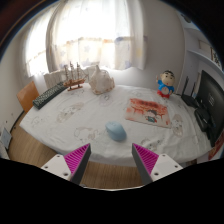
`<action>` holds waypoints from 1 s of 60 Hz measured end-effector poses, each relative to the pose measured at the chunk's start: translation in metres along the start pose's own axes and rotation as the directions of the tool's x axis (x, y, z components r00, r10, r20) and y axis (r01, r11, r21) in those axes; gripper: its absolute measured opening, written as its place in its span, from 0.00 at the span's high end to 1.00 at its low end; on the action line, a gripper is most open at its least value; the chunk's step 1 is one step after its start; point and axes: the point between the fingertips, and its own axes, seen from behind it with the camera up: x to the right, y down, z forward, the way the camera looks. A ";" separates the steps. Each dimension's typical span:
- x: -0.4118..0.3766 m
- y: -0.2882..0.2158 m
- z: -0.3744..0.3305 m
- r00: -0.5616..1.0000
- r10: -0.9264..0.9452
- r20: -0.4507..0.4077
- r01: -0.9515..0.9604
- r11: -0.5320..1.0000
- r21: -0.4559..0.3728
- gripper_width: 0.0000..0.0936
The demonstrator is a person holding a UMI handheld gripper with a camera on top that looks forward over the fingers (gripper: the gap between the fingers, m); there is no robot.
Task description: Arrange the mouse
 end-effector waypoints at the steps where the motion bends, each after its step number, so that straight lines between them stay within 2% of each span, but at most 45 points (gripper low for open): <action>1: 0.000 0.000 0.005 1.000 0.000 -0.005 0.000 1.000 0.007 0.09; 9: 0.011 0.005 0.044 0.998 0.006 -0.061 -0.003 0.999 0.041 0.09; 15: 0.016 0.004 0.076 0.997 0.029 -0.068 -0.024 0.997 0.070 0.09; 32: 0.031 0.000 0.164 0.995 0.064 -0.081 -0.057 0.995 0.080 0.09; 53: 0.050 -0.032 0.208 0.989 0.092 -0.115 -0.080 0.991 0.105 0.09; 56: 0.050 -0.032 0.209 0.988 0.101 -0.117 -0.089 0.991 0.104 0.14; 60: 0.048 -0.032 0.210 0.987 0.110 -0.116 -0.098 0.990 0.104 0.33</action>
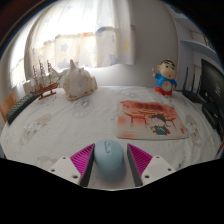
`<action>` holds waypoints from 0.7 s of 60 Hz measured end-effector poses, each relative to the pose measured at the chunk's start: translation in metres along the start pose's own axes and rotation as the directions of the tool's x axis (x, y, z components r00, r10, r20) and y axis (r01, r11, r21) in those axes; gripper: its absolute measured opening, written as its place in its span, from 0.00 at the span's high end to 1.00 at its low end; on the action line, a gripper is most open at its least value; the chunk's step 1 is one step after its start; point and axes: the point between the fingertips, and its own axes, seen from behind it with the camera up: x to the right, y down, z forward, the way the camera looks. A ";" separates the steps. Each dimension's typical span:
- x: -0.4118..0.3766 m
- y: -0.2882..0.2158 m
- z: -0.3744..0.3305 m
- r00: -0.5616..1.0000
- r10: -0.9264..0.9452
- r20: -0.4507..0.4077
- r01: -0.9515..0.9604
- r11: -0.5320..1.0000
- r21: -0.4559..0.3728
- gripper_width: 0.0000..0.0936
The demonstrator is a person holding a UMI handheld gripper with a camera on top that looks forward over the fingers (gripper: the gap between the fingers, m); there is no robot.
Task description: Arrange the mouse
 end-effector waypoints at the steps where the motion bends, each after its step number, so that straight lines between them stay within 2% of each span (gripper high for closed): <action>1: 0.000 0.000 0.000 1.000 0.001 -0.001 -0.001 1.000 0.002 0.38; 3: -0.001 0.000 0.001 1.000 -0.001 -0.007 0.002 1.000 0.003 0.46; 13: 0.001 -0.007 -0.002 0.999 -0.027 -0.020 0.027 1.000 0.001 0.54; 19: 0.007 -0.047 -0.015 0.999 -0.039 -0.038 0.041 0.999 0.032 0.54; 25: 0.019 -0.108 -0.028 1.000 -0.002 -0.027 0.005 0.996 0.086 0.55; 33: 0.068 -0.182 -0.018 0.997 0.020 -0.077 -0.006 0.984 0.179 0.55; 36: 0.097 -0.190 -0.004 0.993 0.023 -0.117 0.000 0.982 0.187 0.55; 42: 0.142 -0.171 0.041 0.984 0.059 -0.166 -0.038 0.991 0.127 0.55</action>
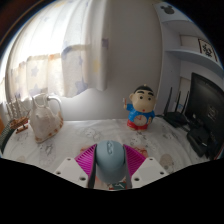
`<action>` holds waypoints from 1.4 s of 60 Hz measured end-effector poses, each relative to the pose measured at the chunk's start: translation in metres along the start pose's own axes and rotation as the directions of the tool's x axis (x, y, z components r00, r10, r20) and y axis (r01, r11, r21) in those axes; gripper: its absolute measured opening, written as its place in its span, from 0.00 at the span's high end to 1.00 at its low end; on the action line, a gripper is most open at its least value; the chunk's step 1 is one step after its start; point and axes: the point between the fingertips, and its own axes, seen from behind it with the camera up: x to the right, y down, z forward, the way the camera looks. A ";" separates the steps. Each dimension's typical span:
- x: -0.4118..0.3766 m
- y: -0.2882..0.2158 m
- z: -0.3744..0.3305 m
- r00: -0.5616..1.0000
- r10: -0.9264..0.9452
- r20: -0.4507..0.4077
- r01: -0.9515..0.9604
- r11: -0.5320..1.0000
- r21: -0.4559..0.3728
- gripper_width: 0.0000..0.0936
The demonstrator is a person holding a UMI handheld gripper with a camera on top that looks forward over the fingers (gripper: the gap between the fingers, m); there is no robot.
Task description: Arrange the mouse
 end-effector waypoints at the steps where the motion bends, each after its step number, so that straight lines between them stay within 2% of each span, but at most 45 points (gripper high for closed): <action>1: 0.005 0.008 0.008 1.000 0.005 -0.005 -0.005 1.000 -0.019 0.55; 10: 0.026 0.074 0.052 1.000 0.005 -0.005 -0.005 0.992 -0.125 0.54; 15: 0.019 0.105 0.056 0.999 0.014 0.037 -0.007 0.982 -0.189 0.51; 16: 0.020 0.103 0.054 0.999 0.006 0.043 0.001 0.984 -0.179 0.50; 19: 0.024 0.103 0.051 0.999 -0.031 0.027 0.035 0.984 -0.172 0.39; 20: 0.026 0.103 0.049 0.999 -0.044 0.022 0.047 0.983 -0.176 0.32; 22: 0.030 0.100 0.044 0.998 -0.066 0.007 0.066 0.981 -0.184 0.12; 23: 0.031 0.097 0.041 0.997 -0.072 0.000 0.071 0.981 -0.183 0.08; 25: 0.032 0.089 0.032 0.997 -0.076 -0.008 0.074 0.982 -0.175 0.12; 31: 0.027 0.055 -0.014 0.998 -0.056 0.020 0.058 0.987 -0.148 0.09; 40: 0.025 0.020 -0.119 1.000 -0.005 0.030 0.009 0.989 -0.150 0.09; 47: 0.015 0.017 -0.195 0.997 0.013 0.074 0.001 0.984 -0.178 0.09; 56: 0.016 0.028 -0.266 0.998 0.000 0.061 0.012 0.981 -0.196 0.09; 67: 0.016 0.040 -0.311 0.997 -0.011 0.072 0.023 0.984 -0.177 0.09; 84: 0.020 0.054 -0.323 0.997 -0.035 0.072 0.047 0.983 -0.179 0.09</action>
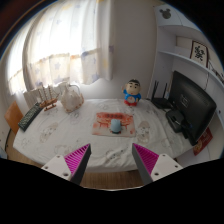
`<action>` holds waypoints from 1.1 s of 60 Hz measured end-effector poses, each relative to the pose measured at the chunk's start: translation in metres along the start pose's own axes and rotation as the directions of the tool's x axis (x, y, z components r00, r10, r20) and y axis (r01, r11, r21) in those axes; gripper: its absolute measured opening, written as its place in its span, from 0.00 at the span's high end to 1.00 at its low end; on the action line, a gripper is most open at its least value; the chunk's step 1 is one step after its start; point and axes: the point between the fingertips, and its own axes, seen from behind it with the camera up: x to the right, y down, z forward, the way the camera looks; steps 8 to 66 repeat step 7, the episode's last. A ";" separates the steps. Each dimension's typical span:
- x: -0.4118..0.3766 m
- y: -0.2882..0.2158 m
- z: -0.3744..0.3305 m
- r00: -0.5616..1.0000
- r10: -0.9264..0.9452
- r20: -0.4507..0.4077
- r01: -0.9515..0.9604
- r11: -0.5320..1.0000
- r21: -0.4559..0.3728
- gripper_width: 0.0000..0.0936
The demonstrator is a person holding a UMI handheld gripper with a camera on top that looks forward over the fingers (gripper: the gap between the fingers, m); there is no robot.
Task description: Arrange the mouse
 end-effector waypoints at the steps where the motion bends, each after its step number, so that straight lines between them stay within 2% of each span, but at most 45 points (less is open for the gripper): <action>1: 0.001 0.002 0.000 1.000 -0.008 -0.004 0.008 1.000 -0.002 0.09; 66: -0.002 0.010 0.004 1.000 -0.012 -0.002 0.012 1.000 -0.011 0.09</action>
